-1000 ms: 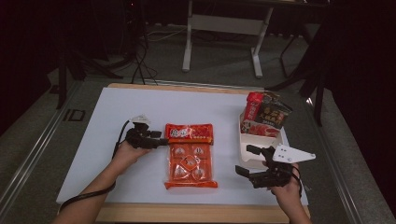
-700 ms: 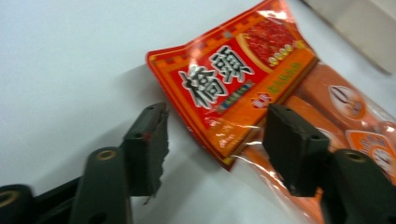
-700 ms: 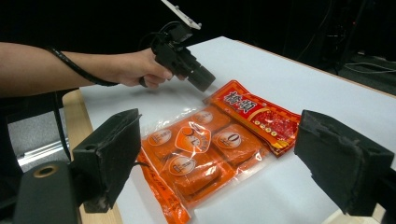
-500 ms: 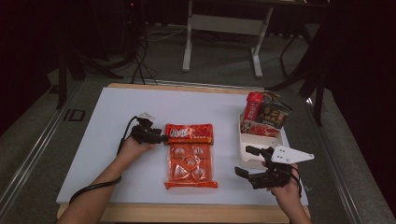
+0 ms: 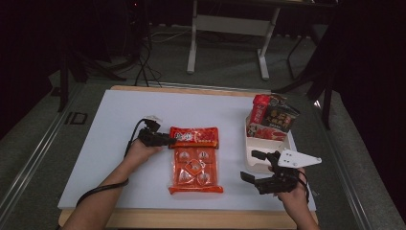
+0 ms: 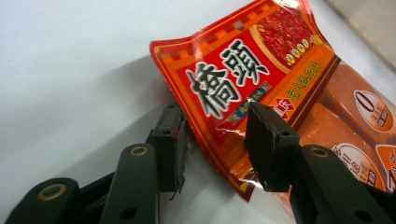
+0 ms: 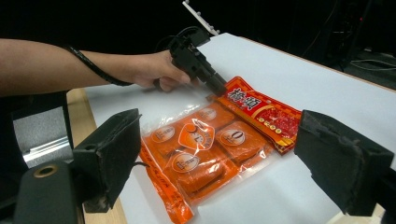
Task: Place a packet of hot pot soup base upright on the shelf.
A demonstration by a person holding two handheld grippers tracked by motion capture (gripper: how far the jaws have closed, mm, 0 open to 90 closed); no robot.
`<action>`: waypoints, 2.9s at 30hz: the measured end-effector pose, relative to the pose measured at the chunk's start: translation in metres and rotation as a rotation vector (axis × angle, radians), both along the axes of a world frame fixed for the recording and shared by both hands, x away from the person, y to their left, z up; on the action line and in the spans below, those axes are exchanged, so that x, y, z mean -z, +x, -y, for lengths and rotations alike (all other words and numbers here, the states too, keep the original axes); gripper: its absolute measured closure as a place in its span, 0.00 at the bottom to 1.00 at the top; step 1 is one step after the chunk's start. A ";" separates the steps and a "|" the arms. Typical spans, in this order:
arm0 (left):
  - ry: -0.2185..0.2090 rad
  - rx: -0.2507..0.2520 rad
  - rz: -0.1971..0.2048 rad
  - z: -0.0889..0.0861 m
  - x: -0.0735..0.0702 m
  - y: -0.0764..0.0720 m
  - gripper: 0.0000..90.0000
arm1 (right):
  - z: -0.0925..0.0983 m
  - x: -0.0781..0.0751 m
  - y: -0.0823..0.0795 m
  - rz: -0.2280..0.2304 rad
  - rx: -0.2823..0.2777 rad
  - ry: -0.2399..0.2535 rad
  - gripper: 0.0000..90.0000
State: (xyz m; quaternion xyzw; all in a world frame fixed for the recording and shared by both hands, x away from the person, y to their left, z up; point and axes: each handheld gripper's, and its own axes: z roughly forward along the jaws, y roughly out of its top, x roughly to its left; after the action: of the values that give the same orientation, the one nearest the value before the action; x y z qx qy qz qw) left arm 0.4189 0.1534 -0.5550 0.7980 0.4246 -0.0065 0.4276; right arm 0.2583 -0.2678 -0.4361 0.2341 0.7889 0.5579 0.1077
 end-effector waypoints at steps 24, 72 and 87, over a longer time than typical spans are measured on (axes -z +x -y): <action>0.023 0.051 0.022 0.024 -0.010 -0.003 0.99 | -0.001 0.001 0.001 0.016 -0.008 -0.002 0.17; -0.117 0.200 0.292 0.025 -0.117 -0.079 0.99 | -0.007 -0.018 0.023 0.031 0.094 -0.013 0.14; -0.134 0.250 0.337 0.028 -0.130 -0.104 0.99 | -0.027 -0.016 0.040 0.034 0.062 -0.050 0.15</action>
State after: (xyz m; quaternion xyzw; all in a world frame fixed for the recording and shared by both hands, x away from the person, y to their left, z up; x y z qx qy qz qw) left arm 0.3151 0.1249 -0.4250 0.8040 0.2435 0.0461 0.5405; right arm 0.2981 -0.2404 -0.4205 0.2461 0.7929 0.5385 0.1441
